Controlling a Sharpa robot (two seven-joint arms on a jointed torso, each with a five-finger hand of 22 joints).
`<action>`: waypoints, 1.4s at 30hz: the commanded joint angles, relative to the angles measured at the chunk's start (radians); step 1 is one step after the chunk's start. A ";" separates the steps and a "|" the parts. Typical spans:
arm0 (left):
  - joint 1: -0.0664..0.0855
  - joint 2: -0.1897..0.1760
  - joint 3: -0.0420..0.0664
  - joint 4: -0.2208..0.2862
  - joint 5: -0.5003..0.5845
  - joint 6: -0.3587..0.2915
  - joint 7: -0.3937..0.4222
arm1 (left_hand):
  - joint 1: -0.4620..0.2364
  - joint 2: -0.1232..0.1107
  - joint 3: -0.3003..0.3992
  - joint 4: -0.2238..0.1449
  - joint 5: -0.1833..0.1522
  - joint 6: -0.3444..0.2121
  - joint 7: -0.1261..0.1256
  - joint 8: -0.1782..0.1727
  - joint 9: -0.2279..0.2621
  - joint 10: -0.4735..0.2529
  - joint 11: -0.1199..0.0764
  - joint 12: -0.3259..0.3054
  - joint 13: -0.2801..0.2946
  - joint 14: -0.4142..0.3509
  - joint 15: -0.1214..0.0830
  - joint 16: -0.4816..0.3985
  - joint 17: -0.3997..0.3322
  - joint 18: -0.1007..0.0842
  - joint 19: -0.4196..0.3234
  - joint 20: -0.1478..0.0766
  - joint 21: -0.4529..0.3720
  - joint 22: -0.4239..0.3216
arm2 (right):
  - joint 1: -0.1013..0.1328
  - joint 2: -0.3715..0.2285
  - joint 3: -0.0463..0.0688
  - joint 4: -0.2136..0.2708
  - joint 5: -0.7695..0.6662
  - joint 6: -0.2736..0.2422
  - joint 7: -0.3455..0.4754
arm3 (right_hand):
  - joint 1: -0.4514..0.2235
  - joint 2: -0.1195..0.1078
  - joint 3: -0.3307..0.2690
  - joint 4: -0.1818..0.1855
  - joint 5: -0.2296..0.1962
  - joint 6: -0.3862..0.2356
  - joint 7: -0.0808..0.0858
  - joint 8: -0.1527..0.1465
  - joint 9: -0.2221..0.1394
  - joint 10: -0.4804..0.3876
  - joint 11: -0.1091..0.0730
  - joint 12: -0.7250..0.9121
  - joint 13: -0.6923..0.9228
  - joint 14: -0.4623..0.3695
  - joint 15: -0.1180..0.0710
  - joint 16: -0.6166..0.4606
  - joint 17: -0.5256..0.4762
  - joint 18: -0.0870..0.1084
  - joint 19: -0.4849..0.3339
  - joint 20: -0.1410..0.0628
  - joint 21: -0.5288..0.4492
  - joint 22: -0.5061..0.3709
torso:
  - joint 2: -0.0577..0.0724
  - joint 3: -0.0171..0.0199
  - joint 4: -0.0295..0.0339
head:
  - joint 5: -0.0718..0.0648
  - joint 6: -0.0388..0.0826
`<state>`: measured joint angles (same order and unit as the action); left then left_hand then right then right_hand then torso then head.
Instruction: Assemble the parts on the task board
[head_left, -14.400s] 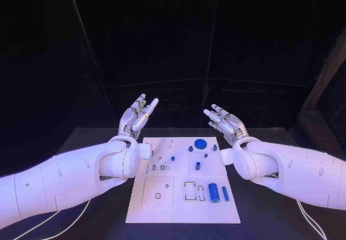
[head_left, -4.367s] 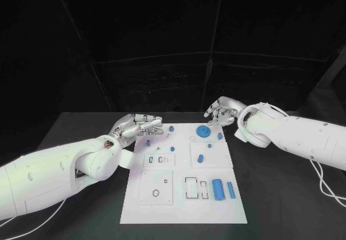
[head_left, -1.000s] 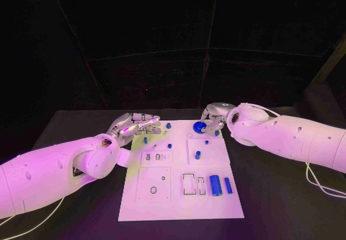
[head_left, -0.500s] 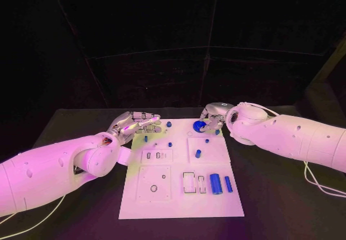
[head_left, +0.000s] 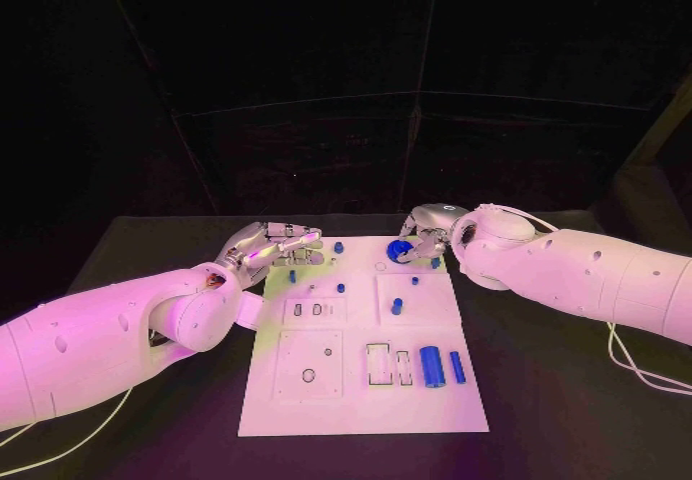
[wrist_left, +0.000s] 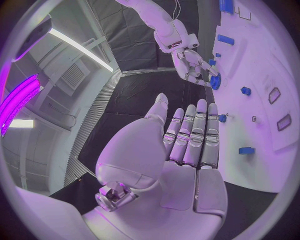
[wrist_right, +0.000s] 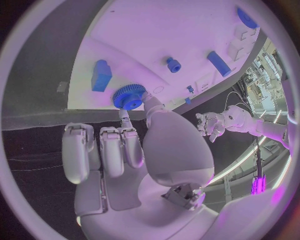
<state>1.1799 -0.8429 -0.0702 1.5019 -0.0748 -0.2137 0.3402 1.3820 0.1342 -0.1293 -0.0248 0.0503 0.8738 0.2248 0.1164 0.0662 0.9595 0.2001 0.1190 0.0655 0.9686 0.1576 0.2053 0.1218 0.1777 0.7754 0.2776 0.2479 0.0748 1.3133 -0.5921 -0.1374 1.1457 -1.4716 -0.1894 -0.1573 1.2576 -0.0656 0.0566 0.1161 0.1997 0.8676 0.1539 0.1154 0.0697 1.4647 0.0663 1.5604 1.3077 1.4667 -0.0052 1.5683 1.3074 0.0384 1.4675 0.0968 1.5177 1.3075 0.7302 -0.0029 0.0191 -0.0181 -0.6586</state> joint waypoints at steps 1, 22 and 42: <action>0.001 0.002 0.001 0.001 0.001 0.015 -0.007 | -0.001 0.010 0.000 -0.002 -0.002 -0.007 0.040 -0.004 0.000 -0.001 0.008 -0.005 0.000 0.001 0.008 -0.006 0.001 0.005 0.004 0.000 -0.004 -0.001 | 0.002 0.003 0.000 0.000 0.001 -0.025 -0.013 | -0.006 0.005 0.003 0.005 0.000 0.009 0.006 -0.002 0.002 0.097 0.009 0.000 0.249 0.104 0.007 0.002 0.263 -0.012 0.047 0.008 0.007 0.127 | 0.000 0.0001 0.0009 | 0.000 -0.001; 0.001 -0.001 0.000 0.000 0.001 0.018 -0.013 | 0.001 0.012 0.001 -0.004 -0.002 -0.007 0.040 -0.005 0.000 -0.001 0.008 -0.006 0.000 0.001 0.008 -0.008 0.002 0.005 0.004 0.000 -0.005 -0.002 | 0.000 0.006 0.000 0.009 -0.050 0.015 -0.060 | 0.091 0.043 0.059 -0.085 -0.025 0.052 0.002 0.017 0.003 0.095 0.004 -0.003 0.247 0.104 0.002 0.002 0.263 -0.011 0.045 0.006 0.007 0.127 | 0.000 0.0001 0.0001 | -0.001 -0.006; 0.001 -0.003 0.000 0.001 0.001 0.024 -0.025 | 0.006 0.011 0.001 -0.008 -0.002 -0.007 0.040 -0.007 0.000 -0.002 0.008 -0.008 0.000 0.001 0.008 -0.010 0.002 0.005 0.004 0.000 -0.006 -0.003 | -0.003 0.006 0.000 0.016 -0.056 0.017 -0.066 | 0.090 0.066 0.083 -0.096 -0.032 0.068 0.001 0.021 0.003 0.092 0.003 -0.007 0.242 0.104 0.001 0.002 0.263 -0.011 0.043 0.005 0.006 0.124 | -0.001 0.0002 -0.0009 | 0.006 -0.007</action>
<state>1.1799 -0.8452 -0.0709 1.5010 -0.0748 -0.2038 0.3227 1.3870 0.1392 -0.1264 -0.0277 0.0503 0.8738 0.2249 0.1164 0.0662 0.9595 0.2001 0.1151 0.0655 0.9686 0.1576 0.2005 0.1226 0.1778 0.7754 0.2776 0.2479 0.0728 1.3159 -0.5834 -0.1327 1.1602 -1.5203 -0.1664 -0.2150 1.3435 -0.0169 0.1317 0.0203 0.1682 0.9306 0.1550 0.1318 0.0698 1.4647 0.0662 1.5565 1.3076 1.4667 -0.0053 1.5683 1.3080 0.0383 1.4689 0.0982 1.5216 1.3074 0.7300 -0.0025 0.0192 -0.0157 -0.6688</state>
